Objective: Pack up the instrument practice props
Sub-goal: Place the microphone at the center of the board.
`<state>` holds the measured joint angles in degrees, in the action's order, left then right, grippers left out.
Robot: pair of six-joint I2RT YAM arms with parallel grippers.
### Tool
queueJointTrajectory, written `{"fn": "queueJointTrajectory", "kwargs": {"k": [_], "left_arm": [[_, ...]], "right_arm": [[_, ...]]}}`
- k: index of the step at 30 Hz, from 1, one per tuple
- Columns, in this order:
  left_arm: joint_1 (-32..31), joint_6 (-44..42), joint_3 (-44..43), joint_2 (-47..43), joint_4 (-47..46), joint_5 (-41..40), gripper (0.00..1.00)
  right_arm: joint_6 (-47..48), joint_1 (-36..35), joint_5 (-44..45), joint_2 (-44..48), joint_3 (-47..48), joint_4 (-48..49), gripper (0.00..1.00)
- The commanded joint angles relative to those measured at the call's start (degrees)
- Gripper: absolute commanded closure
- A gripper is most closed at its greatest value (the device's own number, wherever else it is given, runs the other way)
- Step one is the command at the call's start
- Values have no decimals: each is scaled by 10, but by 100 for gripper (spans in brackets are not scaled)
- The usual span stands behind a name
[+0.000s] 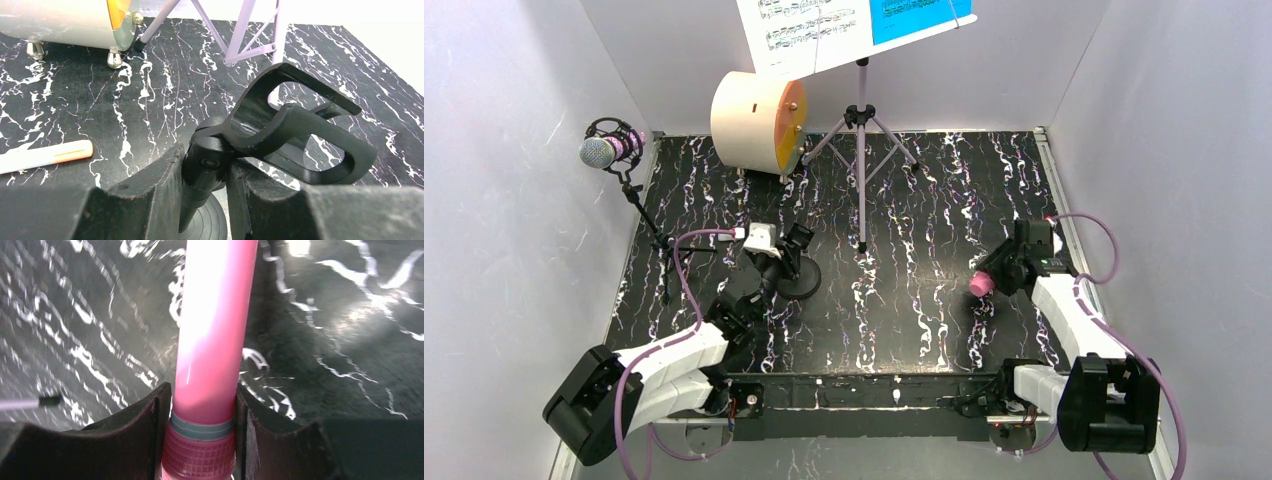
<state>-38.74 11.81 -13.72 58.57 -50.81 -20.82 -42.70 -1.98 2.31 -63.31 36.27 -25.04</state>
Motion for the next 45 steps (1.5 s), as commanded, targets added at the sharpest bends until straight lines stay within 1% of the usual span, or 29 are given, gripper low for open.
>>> {"fn": "queueJointTrajectory", "kwargs": {"k": [1,4,7,10,13,17,22,24,28,30,33,35,45], "left_arm": [[-7,9,-9,9,40,32,82],[-8,10,-10,4,44,31,66],[-9,10,-11,0,50,29,52],[-11,10,-11,-5,52,25,44],[-12,9,-11,-7,54,22,39],[-14,8,-11,-9,54,19,32],[-15,8,-13,-10,59,15,31],[-16,8,-12,-12,59,14,31],[-16,8,-12,-11,59,11,31],[-16,8,-12,-12,59,9,31],[-16,7,-11,-13,59,6,31],[-16,6,-11,-14,59,4,31],[-20,0,-8,-25,61,-8,31]], "right_arm": [[-141,14,135,37,-22,11,99],[-208,32,197,40,-37,-11,94],[-262,39,225,37,-56,-24,94],[-309,43,246,32,-82,-28,92],[-331,46,264,26,-103,-25,88],[-334,49,265,10,-121,-16,74],[-336,51,259,-3,-136,-5,53],[-337,52,257,-5,-141,-1,49],[-325,52,259,-13,-143,-3,44],[-312,52,259,-21,-139,-7,38],[-283,52,255,-40,-125,-22,32],[-270,52,250,-59,-112,-36,30],[-271,52,247,-138,-59,-71,29]]}}
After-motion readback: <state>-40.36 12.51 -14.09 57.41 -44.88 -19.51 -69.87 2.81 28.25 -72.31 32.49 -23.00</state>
